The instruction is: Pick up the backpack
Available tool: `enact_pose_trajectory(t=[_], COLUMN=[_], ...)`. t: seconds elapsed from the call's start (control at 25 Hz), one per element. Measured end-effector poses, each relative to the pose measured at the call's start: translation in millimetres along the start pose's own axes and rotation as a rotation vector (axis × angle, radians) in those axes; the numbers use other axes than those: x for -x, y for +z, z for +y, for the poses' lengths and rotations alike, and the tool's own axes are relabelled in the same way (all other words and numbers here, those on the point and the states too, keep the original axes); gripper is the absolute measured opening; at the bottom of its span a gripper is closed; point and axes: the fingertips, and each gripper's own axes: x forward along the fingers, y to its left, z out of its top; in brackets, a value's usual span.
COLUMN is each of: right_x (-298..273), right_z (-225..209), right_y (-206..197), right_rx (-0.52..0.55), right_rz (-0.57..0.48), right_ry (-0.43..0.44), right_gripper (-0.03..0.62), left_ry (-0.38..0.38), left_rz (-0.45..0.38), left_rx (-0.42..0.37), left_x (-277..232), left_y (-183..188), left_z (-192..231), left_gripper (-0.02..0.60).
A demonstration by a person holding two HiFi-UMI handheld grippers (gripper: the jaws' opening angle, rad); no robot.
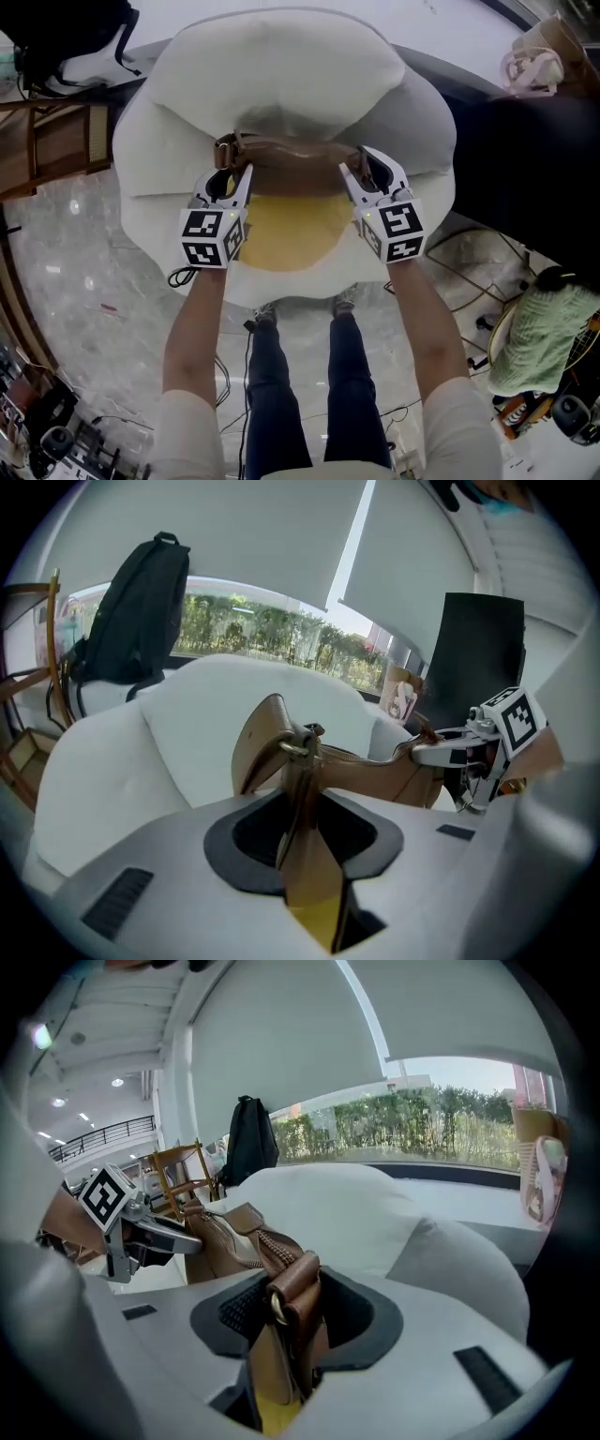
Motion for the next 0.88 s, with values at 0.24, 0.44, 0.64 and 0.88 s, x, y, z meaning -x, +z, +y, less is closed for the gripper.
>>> enact_pose_trajectory(t=[0.24, 0.44, 0.64, 0.88], right_x=[34.7, 66.5, 99.4, 142.5], right_z=[7.7, 17.4, 29.5, 48.0], right_y=[51.1, 86.5, 122.0, 161.0], right_rx=[0.021, 0.031, 0.05, 0.057], right_rz=[-0.06, -0.094, -0.128, -0.146], right_ry=[-0.02, -0.038, -0.052, -0.061], right_gripper=[0.167, 0.167, 0.167, 0.167], left_ry=[0.004, 0.002, 0.004, 0.012], left_rz=[-0.064, -0.097, -0.128, -0.146], left_rx=[-0.03, -0.053, -0.055, -0.046], left_x=[35.6, 68.7, 101.8, 146.4], left_y=[45.7, 78.3, 107.3, 136.8], left_z=[-14.7, -29.4, -43.3, -62.1], left_gripper=[0.12, 0.118, 0.118, 0.117])
